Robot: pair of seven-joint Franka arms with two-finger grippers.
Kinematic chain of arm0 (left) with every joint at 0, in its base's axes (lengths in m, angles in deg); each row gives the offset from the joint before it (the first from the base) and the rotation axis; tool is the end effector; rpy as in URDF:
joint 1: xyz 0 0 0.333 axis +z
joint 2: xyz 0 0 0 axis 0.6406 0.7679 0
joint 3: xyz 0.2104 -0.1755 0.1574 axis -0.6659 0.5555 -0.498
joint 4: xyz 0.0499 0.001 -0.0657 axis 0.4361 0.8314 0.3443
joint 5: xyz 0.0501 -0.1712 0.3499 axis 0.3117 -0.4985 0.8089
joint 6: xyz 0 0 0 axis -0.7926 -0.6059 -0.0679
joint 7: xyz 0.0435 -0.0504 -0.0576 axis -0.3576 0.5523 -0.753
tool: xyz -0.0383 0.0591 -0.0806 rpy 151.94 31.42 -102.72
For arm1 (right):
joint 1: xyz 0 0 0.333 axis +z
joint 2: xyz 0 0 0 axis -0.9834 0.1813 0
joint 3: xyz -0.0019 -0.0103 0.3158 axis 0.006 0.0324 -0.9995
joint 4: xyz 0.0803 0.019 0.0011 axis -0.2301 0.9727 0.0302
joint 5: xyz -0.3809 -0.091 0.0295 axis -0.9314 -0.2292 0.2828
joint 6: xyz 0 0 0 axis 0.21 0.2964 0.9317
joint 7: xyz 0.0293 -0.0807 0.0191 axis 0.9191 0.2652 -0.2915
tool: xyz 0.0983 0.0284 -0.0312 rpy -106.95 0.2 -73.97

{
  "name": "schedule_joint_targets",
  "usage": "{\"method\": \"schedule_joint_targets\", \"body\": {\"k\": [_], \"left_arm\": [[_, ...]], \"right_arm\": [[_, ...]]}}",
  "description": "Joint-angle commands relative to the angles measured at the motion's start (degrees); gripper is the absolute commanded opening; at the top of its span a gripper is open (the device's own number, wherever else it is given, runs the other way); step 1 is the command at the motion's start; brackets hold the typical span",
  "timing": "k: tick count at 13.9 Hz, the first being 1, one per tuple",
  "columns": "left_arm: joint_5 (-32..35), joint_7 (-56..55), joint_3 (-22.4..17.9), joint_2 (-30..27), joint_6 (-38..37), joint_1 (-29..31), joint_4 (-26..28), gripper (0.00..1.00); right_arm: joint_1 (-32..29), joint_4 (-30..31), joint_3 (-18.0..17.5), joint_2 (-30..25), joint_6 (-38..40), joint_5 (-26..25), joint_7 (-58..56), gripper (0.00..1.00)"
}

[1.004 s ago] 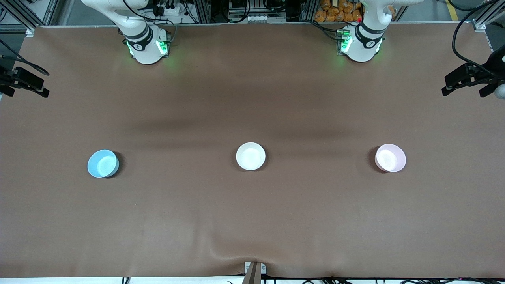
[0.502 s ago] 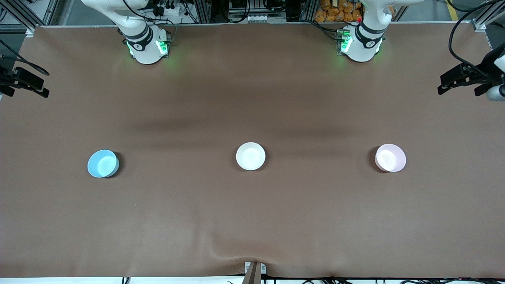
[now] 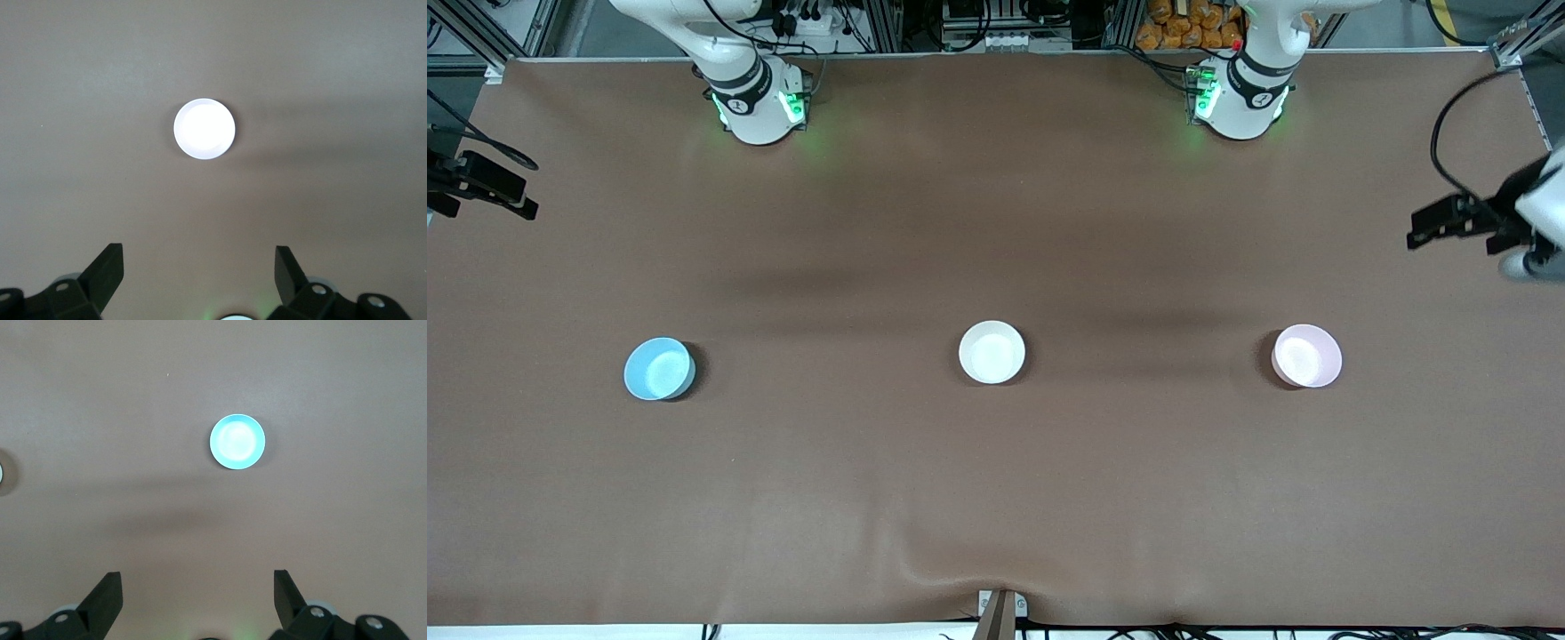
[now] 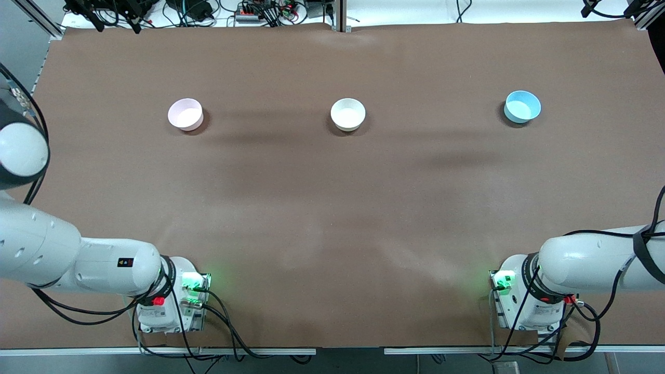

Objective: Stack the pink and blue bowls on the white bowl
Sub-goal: 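Reach the left gripper down to the pale pink bowl's rim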

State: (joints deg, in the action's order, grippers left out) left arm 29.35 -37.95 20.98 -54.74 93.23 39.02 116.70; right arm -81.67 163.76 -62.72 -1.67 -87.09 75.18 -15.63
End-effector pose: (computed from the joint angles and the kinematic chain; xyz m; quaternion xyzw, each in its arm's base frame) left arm 0.5762 0.0153 0.5746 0.9978 -0.0347 -0.0573 0.0003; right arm 0.5231 -0.0514 0.6425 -0.9993 0.0285 0.0216 0.0098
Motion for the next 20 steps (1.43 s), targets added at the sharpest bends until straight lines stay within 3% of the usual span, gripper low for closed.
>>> {"method": "schedule_joint_targets", "body": {"k": [1,4,9,18,20], "left_arm": [[-0.84,1.01,0.22,3.91,1.58,1.61,-0.56,1.00],[0.91,0.49,0.13,6.91,1.76,1.35,-0.38,1.00],[1.62,1.62,0.30,14.55,10.01,5.12,-0.04,1.00],[0.83,4.35,0.66,16.06,35.13,7.15,19.20,1.00],[0.74,4.35,0.66,17.37,37.44,7.24,20.53,0.86]], "right_arm": [[0.09,-0.61,-0.10,-0.13,0.57,-0.03,1.09,1.00],[0.09,-0.61,-0.01,-0.13,0.57,-0.03,1.09,1.00],[0.09,-0.61,-0.01,-0.13,0.57,-0.03,1.09,1.00],[0.00,-0.61,-0.01,-0.05,0.66,0.06,1.09,1.00],[0.09,-0.61,-0.01,-0.05,0.66,-0.03,1.09,1.00]]}}
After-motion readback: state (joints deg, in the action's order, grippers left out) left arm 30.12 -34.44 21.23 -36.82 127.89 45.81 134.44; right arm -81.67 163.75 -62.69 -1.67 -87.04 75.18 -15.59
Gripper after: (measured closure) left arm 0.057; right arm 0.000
